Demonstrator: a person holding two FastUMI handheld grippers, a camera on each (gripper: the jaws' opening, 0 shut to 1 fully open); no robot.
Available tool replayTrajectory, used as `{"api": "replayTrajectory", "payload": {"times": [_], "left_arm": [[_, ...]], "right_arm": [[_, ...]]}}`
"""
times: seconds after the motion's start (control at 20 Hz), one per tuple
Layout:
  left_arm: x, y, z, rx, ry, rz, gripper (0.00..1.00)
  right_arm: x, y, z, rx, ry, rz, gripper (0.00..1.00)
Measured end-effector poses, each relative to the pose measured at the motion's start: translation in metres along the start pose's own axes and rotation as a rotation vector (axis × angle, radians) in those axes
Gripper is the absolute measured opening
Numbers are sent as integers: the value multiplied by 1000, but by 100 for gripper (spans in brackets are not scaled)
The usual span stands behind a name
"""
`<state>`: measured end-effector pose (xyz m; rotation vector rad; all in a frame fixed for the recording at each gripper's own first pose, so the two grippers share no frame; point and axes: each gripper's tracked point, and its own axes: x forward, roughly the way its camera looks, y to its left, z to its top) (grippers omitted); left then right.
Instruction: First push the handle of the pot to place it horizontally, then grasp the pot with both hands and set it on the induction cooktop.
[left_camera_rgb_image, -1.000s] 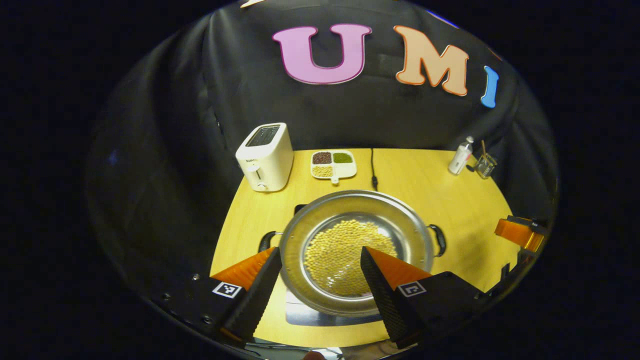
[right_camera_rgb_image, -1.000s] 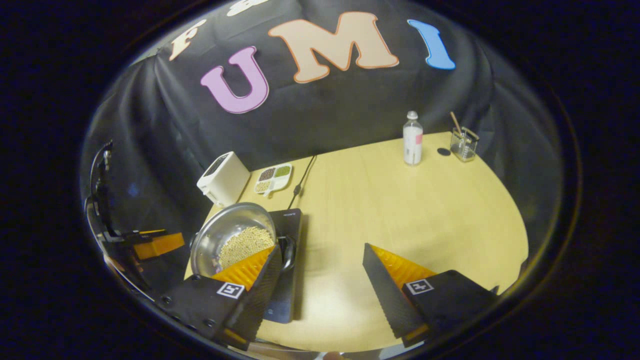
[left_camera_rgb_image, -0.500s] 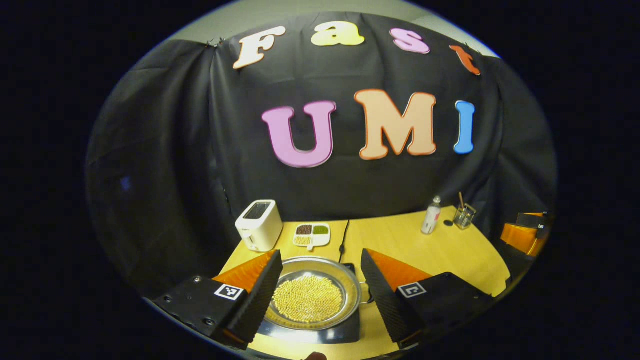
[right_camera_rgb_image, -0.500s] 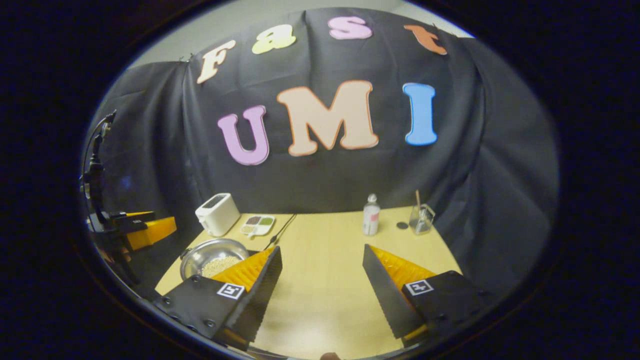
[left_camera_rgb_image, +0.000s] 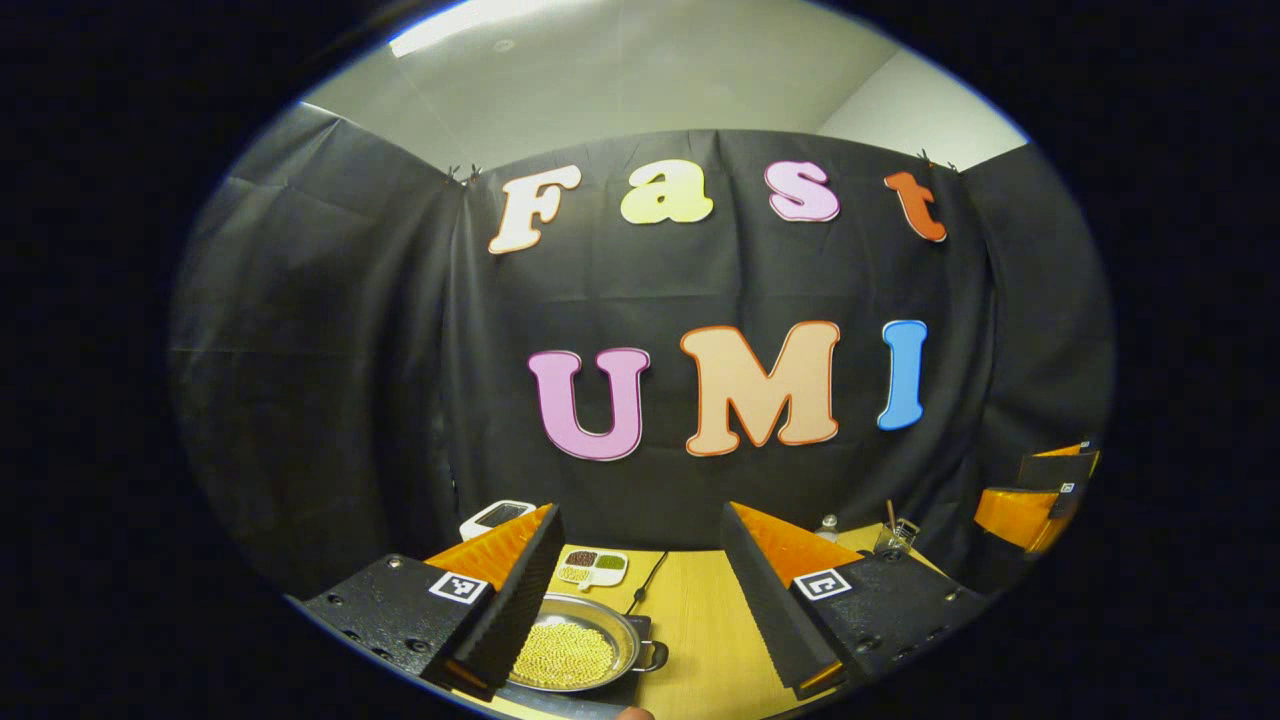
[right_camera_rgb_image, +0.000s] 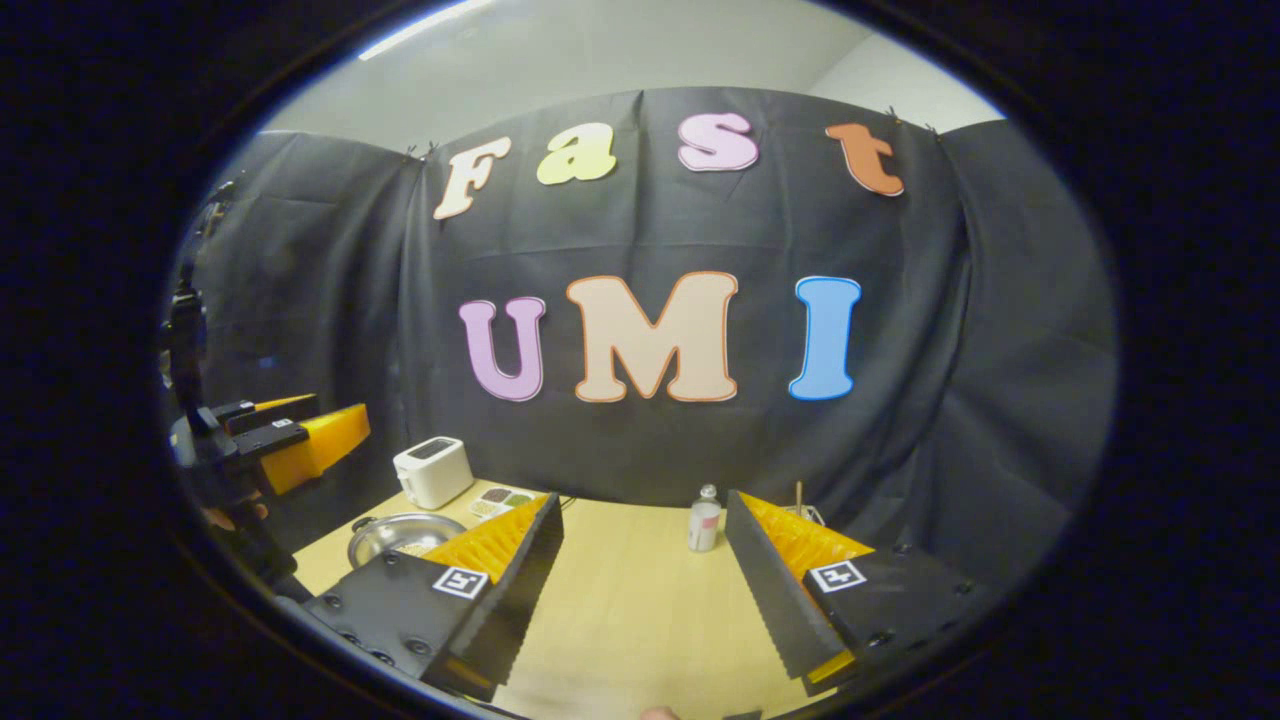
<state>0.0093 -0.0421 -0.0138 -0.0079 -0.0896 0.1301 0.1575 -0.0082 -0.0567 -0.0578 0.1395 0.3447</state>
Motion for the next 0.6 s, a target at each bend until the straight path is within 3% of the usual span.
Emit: {"api": "replayTrajectory", "payload": {"times": [0.6], "left_arm": [[-11, -44, -40, -24, 57, -32, 95]], "right_arm": [[-35, -29, 1, -18, -41, -36, 94]]}}
